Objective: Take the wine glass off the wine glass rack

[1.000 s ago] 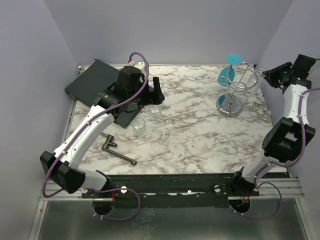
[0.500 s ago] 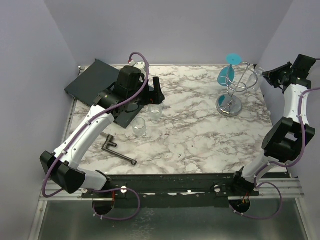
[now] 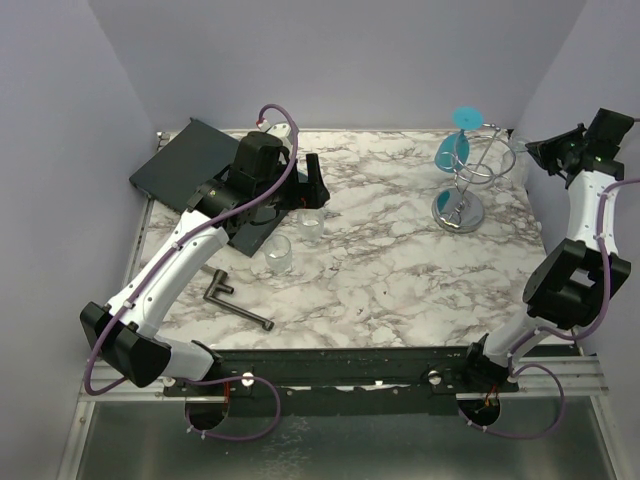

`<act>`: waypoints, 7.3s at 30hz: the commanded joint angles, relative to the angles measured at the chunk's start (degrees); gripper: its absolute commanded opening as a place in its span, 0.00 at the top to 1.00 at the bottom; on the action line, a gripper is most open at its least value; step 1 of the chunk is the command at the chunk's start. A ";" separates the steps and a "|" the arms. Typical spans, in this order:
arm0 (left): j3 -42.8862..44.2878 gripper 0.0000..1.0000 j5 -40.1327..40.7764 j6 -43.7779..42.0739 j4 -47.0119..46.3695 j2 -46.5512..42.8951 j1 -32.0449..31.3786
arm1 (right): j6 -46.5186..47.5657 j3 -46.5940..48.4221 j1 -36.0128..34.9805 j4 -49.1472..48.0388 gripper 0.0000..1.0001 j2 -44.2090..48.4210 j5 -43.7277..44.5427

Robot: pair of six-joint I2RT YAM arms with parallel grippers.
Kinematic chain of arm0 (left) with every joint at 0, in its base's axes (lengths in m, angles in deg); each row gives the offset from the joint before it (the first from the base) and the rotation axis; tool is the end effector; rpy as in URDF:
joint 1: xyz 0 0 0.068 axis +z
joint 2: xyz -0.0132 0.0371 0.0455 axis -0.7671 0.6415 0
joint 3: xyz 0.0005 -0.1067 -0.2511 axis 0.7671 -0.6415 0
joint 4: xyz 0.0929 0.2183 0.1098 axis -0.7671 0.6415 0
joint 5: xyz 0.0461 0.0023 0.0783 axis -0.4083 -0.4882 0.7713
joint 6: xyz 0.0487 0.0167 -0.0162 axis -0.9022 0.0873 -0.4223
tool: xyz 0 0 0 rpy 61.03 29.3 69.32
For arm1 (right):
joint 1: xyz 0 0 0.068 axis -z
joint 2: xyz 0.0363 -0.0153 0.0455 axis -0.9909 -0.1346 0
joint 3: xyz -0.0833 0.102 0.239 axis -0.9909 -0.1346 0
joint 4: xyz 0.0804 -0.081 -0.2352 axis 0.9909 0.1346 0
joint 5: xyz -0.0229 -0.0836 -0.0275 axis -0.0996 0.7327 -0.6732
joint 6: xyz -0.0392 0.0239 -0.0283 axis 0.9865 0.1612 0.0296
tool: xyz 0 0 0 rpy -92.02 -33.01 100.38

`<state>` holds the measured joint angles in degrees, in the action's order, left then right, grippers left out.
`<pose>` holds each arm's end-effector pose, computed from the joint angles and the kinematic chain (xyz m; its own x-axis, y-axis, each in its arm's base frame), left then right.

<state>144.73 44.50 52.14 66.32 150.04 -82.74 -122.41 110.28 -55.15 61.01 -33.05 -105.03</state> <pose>0.2464 -0.1608 0.4018 -0.6625 -0.1043 -0.7418 0.3256 0.8518 -0.4105 0.3590 -0.1720 0.3555 -0.1637 0.8687 -0.4675 0.4825 0.4838 0.7301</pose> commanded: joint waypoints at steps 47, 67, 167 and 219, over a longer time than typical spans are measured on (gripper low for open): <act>0.15 0.03 -0.91 0.92 -2.38 -0.59 0.13 | -22.54 -26.92 0.31 -39.77 1.00 12.73 5.06; 0.33 0.03 -0.73 0.92 -2.44 -0.50 0.16 | -25.37 -27.27 0.32 -44.92 0.99 10.35 7.11; -10.07 0.03 -15.80 47.62 -73.97 8.62 2.92 | -40.99 1.07 -36.85 -30.82 0.99 17.61 -5.50; -11.16 0.48 -16.44 62.95 -112.22 15.76 6.18 | -50.87 -8.18 -45.25 -38.51 0.99 16.21 -6.53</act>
<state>130.46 29.33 114.02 -38.46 167.85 -76.60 -174.75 104.47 -99.96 22.50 -19.21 -110.49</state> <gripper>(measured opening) 0.556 0.039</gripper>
